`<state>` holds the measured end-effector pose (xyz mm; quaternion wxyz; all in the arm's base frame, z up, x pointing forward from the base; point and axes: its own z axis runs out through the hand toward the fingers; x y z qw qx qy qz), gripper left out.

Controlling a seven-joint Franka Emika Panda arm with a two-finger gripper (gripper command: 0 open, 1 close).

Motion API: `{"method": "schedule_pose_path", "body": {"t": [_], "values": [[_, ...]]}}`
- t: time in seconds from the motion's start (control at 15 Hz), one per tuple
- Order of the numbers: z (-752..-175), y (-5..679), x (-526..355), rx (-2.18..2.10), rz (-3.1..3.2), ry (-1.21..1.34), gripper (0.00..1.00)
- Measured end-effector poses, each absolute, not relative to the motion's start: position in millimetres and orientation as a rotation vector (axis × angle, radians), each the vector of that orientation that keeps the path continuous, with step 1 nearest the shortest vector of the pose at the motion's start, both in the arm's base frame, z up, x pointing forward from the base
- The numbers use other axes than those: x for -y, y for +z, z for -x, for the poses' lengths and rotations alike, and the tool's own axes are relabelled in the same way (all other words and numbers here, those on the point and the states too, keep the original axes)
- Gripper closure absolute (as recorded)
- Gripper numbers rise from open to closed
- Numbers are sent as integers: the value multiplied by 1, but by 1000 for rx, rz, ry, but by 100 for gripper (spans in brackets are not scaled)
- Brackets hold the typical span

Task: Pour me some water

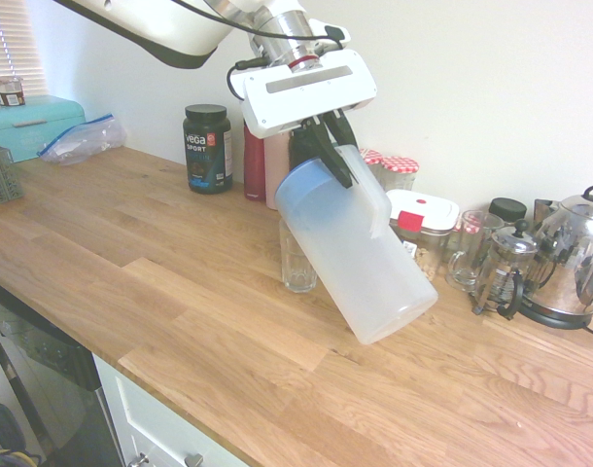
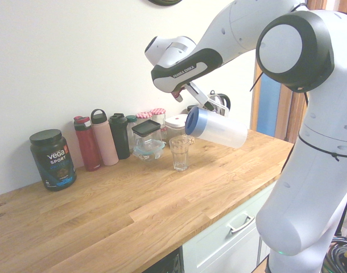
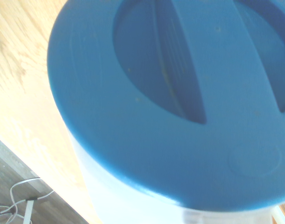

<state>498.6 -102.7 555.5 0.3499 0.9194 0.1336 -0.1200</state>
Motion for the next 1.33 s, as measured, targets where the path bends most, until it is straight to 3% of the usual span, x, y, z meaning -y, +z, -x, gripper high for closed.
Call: {"method": "schedule_pose_path", "body": {"t": [0.33, 0.73, 1.33], "values": [[-496, 571, 102, -310, -2448, -249, 100], [-443, 637, 172, -109, -2725, 69, 100], [-400, 603, 181, 422, -2977, 361, 100]]}}
